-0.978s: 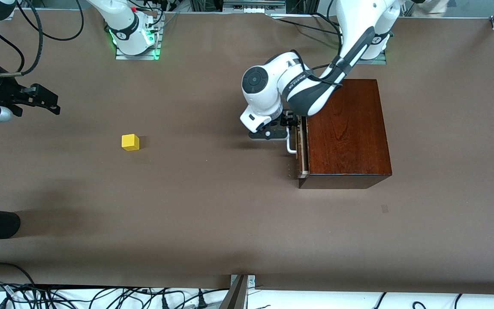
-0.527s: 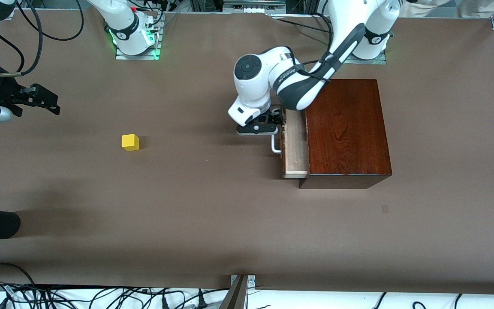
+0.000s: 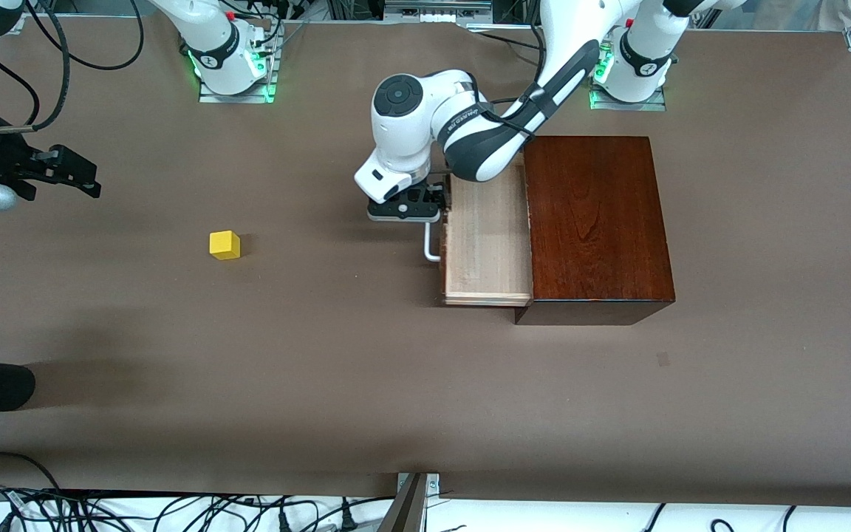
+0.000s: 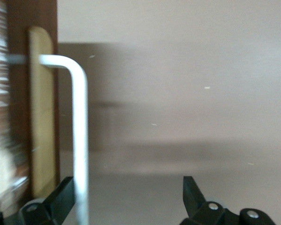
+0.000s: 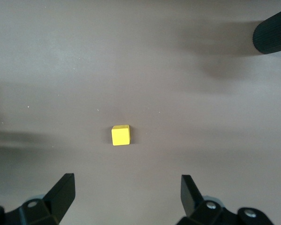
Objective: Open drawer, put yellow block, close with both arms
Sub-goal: 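Pull the drawer out of the wooden box with the left gripper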
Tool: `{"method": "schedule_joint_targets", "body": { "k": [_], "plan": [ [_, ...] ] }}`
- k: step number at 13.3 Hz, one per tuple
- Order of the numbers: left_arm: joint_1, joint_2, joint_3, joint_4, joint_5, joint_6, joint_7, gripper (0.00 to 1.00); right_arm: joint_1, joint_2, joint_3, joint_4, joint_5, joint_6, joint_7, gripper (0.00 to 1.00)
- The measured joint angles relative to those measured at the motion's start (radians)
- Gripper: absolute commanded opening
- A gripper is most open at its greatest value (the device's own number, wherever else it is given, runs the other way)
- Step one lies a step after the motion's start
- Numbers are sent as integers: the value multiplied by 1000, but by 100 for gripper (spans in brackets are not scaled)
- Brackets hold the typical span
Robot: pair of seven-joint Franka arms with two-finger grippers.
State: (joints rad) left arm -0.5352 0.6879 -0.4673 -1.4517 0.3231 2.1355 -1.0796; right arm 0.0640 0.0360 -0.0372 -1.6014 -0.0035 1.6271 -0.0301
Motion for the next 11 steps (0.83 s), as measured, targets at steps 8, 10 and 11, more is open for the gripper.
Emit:
{"method": "schedule_joint_targets", "body": {
  "k": [8, 10, 11],
  "plan": [
    [40, -75, -5, 110, -34, -198, -2, 100, 0, 0, 0, 0, 0, 1, 0, 100],
    [86, -140, -5, 115, -34, -336, 43, 100, 0, 0, 0, 0, 1, 2, 0, 100],
    [113, -172, -4, 115, -34, -404, 85, 100, 0, 0, 0, 0, 1, 2, 0, 100]
  ]
}}
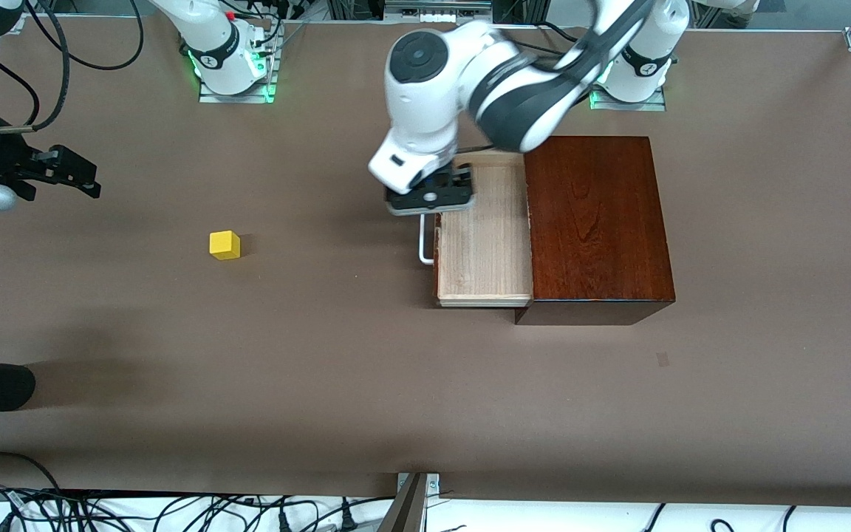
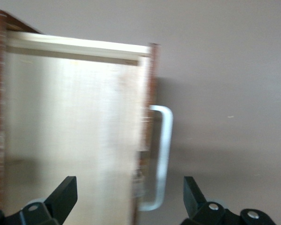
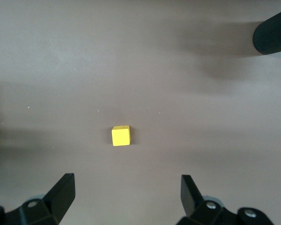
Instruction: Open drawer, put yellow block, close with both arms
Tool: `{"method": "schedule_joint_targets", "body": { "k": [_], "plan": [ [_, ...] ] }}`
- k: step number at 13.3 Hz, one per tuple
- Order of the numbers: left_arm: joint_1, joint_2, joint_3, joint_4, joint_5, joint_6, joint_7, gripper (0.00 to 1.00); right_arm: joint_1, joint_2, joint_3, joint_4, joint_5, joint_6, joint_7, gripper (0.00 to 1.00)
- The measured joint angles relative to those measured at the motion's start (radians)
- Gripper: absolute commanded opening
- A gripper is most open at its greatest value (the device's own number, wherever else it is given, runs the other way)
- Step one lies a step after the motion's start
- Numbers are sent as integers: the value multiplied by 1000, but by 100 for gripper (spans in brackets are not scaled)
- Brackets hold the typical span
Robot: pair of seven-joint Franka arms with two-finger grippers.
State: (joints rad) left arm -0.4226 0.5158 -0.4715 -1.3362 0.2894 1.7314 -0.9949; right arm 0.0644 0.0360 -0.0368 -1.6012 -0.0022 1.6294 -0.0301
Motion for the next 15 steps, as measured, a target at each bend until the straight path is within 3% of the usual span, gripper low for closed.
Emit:
{"method": "schedule_joint_targets", "body": {
  "k": [4, 9, 12, 15],
  "plan": [
    [162, -93, 5, 0, 0, -192, 298, 100, 8, 7, 14, 0, 18, -1, -2, 100],
    [433, -130, 11, 0, -2, -267, 691, 100, 28, 105, 21, -3, 18, -2, -2, 100],
    [574, -148, 10, 0, -28, -325, 809, 100, 33, 174, 21, -9, 19, -1, -2, 100],
    [647, -179, 9, 0, -31, -340, 880, 100, 52, 174, 23, -84, 20, 69, 18, 100]
  ]
}}
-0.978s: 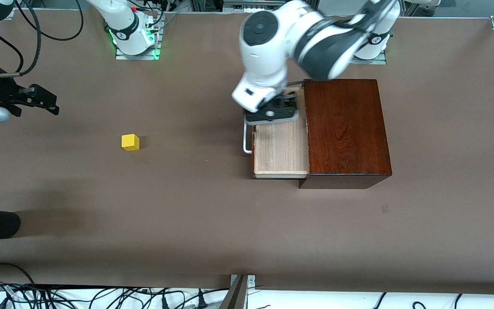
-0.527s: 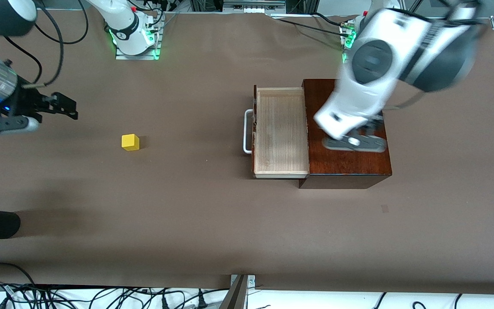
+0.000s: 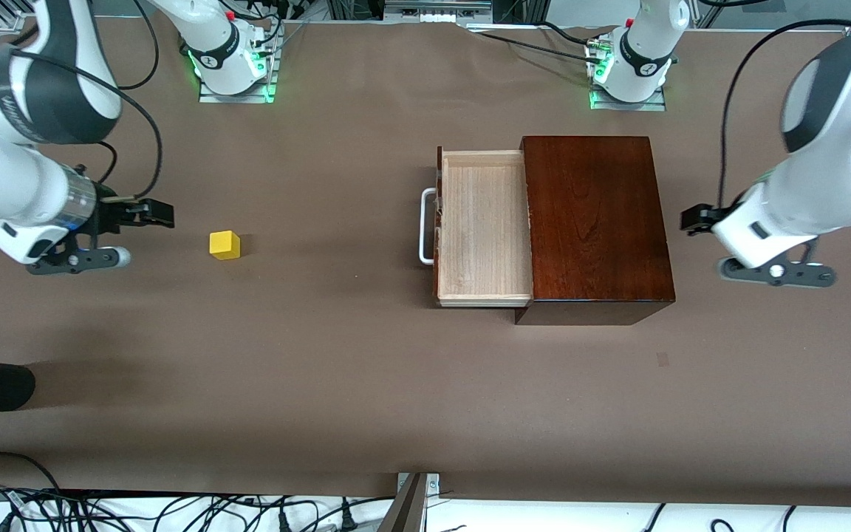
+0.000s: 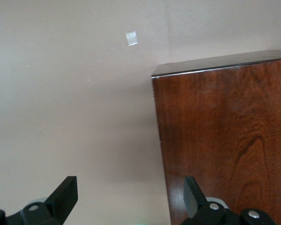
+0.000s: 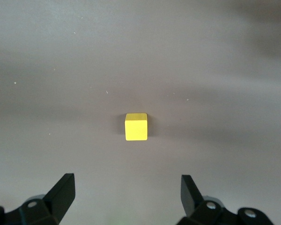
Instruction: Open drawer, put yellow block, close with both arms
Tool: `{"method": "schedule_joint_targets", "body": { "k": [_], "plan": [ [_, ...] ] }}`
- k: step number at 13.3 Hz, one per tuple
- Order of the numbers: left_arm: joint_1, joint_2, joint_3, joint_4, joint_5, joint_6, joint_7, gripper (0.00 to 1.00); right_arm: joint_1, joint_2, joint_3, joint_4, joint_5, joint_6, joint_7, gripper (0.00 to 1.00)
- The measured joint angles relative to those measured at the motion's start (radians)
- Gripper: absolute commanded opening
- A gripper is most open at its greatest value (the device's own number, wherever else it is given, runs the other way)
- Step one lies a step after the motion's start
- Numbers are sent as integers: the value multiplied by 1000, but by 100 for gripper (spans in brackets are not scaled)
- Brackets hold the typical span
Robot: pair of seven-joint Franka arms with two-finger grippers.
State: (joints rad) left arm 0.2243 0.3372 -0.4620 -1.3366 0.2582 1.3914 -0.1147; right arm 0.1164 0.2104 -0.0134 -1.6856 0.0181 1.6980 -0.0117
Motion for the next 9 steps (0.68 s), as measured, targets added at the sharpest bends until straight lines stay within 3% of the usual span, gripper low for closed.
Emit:
{"method": "schedule_joint_targets", "body": {
  "k": [3, 5, 9],
  "plan": [
    [56, -33, 11, -1, -68, -1, 44, 100, 3, -22, 0, -125, 2, 126, 3, 100],
    [57, -64, 69, -4, -120, -2, 107, 100, 3, -42, 0, -220, 3, 225, 4, 100],
    [-98, -179, 318, -108, -180, 67, 175, 100, 3, -57, 0, -380, 4, 421, 4, 100]
  ]
}}
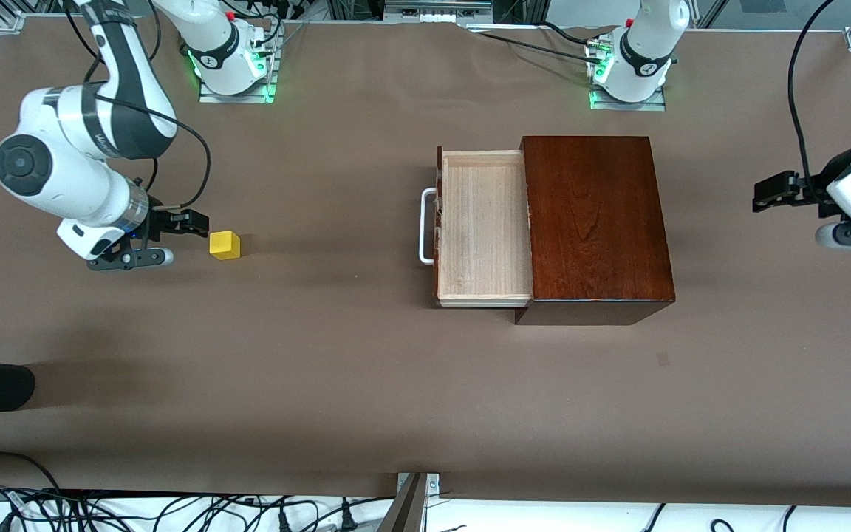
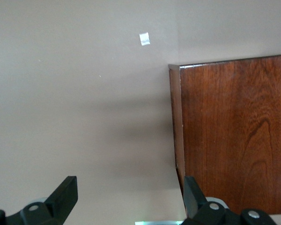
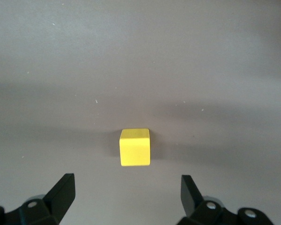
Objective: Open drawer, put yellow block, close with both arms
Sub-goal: 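Lower the right gripper over the yellow cube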
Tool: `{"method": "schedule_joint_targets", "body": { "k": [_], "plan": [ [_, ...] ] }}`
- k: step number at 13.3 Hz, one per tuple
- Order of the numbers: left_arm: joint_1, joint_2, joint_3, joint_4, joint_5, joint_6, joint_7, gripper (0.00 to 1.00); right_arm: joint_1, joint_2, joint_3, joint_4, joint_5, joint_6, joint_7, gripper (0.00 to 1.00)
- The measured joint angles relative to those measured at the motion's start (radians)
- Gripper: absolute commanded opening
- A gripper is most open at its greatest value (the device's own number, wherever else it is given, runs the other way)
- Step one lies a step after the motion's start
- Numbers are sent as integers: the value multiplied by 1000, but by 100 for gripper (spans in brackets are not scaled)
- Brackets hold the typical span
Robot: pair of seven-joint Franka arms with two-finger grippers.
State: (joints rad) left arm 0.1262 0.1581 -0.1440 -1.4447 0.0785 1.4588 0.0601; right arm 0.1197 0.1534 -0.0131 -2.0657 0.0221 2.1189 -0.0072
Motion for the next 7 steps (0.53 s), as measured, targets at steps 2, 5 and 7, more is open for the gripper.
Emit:
{"method": "schedule_joint_targets", "body": {
  "k": [2, 5, 7],
  "plan": [
    [-61, -87, 81, -115, -1, 132, 0, 100, 0, 2, 0, -93, 0, 140, -1, 100],
    [-98, -173, 130, -230, -2, 212, -37, 100, 0, 18, 1, -196, 0, 270, -2, 100],
    [-106, -181, 131, -239, -2, 213, -59, 100, 0, 31, 3, -221, 0, 309, -2, 100]
  ]
}}
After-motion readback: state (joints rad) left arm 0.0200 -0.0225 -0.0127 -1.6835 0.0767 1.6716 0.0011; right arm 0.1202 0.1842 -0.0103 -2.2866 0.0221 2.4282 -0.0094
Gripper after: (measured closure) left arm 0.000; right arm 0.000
